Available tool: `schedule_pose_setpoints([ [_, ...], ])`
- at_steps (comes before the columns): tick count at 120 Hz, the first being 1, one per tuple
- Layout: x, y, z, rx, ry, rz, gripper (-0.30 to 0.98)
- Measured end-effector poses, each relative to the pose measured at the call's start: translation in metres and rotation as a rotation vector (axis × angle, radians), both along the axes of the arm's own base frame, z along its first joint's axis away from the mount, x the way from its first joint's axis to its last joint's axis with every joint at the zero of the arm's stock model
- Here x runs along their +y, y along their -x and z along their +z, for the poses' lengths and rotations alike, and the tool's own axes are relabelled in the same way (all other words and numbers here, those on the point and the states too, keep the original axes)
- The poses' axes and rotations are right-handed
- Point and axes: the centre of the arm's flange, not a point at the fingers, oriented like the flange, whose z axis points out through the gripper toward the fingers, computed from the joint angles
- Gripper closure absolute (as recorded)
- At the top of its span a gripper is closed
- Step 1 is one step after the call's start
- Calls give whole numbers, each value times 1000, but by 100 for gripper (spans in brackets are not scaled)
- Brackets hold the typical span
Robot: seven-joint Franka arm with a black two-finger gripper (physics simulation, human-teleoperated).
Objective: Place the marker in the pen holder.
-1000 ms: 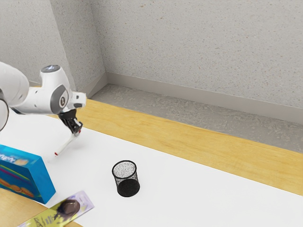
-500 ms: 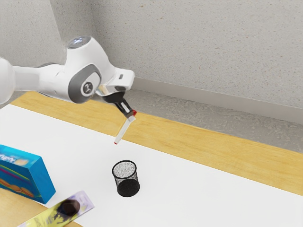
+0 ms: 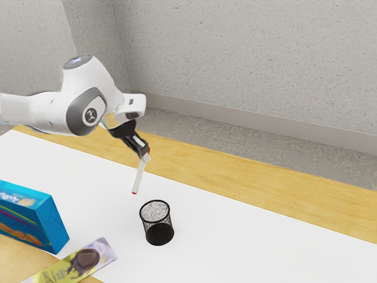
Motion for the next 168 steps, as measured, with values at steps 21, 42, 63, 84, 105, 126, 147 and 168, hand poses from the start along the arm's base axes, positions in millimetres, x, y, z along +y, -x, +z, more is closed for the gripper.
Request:
schedule_pose_setpoints([
  [21,-29,1,1,0,50,-4,79],
  [42,-27,-2,-5,5,90,48,79],
  [63,-44,1,2,-7,121,44,79],
  [84,-64,19,-20,49,125,23,78],
  [105,-36,22,-40,89,120,92,78],
  [126,-44,24,-51,110,111,90,76],
  [147,-55,24,-44,101,133,59,42],
  [168,-33,-57,186,-160,-44,-42,21],
])
